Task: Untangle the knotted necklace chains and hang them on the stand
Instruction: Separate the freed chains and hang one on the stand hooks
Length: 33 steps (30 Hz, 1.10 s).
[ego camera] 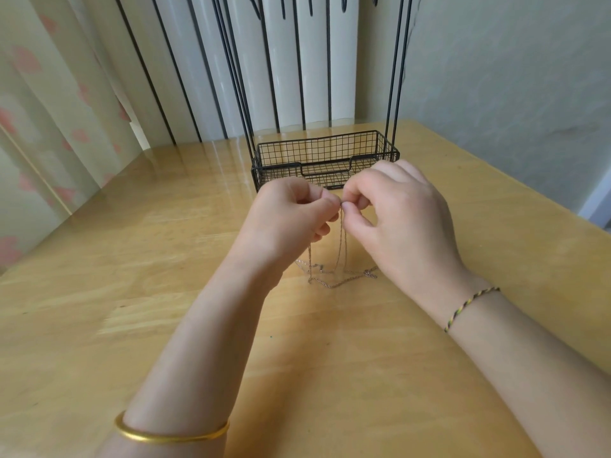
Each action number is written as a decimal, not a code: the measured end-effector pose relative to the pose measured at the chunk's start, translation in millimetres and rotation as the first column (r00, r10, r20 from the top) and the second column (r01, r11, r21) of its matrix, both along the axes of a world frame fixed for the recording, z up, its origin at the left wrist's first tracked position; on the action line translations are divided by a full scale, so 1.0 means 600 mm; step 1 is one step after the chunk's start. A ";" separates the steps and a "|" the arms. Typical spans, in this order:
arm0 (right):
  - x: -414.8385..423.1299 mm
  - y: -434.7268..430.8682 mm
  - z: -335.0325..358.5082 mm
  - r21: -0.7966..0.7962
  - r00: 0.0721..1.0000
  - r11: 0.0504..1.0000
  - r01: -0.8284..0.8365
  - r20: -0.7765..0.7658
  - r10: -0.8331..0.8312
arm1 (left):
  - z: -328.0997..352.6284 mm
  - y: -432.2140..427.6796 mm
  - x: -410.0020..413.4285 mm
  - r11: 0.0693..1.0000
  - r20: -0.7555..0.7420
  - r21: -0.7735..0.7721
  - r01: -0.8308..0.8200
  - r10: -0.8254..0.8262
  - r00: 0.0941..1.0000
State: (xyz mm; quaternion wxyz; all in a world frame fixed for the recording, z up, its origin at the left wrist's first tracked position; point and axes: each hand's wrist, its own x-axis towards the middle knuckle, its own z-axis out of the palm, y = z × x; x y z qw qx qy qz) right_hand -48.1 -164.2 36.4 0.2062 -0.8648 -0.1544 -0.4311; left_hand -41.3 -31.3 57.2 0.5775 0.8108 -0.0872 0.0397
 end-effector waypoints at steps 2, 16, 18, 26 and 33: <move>0.002 -0.001 0.000 0.033 0.999 0.999 -0.021 -0.041 0.023 | 0.000 0.000 0.000 1.000 0.026 0.029 0.002 -0.003 1.000; 0.002 -0.005 0.012 0.539 0.860 0.815 -0.215 -0.291 0.419 | 0.006 -0.001 -0.007 0.997 0.025 -0.009 0.075 -0.075 0.997; 0.003 -0.006 0.011 0.546 0.857 0.810 -0.214 -0.293 0.424 | 0.006 0.000 -0.005 0.997 0.020 0.007 0.079 -0.079 0.997; 0.008 -0.008 0.010 0.616 0.833 0.767 -0.176 -0.322 0.450 | 0.009 0.003 -0.006 0.991 0.062 0.076 0.109 -0.113 0.992; 0.005 -0.005 0.010 0.760 0.759 0.639 -0.118 -0.346 0.551 | 0.011 -0.001 -0.006 0.989 0.009 -0.141 0.049 -0.048 0.999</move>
